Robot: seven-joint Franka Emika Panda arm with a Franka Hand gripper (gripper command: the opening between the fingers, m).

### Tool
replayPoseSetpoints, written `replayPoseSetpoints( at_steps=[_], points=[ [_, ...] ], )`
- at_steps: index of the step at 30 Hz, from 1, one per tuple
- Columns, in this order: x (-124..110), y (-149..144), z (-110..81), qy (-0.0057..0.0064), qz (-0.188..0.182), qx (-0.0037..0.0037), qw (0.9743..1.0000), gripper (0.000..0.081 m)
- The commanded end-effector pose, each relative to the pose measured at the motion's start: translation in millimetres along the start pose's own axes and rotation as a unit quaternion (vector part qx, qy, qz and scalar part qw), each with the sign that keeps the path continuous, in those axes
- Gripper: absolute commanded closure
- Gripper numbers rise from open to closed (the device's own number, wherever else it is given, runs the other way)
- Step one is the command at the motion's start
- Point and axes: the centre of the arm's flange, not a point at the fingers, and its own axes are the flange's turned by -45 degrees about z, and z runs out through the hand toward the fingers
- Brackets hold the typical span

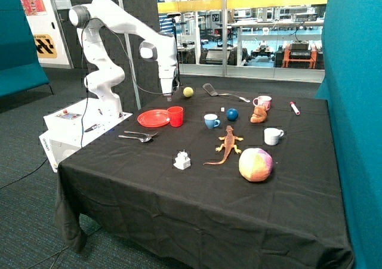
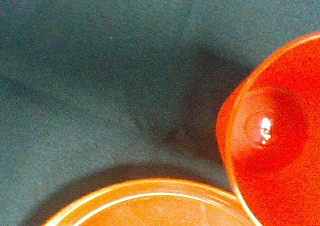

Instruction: Set the table

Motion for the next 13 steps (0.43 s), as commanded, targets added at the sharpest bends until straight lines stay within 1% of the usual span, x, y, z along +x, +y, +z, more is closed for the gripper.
replayPoseSetpoints(
  at_steps=[1,9,13],
  points=[
    [-1.5,8.5,-5.8,0.0003,0.003,0.0002,1.0,0.025],
    [3.0,9.0,-4.0,0.0003,-0.002,0.0002,1.0,0.0258],
    [7.4,2.4,-4.9,0.0003,-0.015,0.0002,0.9999,0.0263]
  ],
)
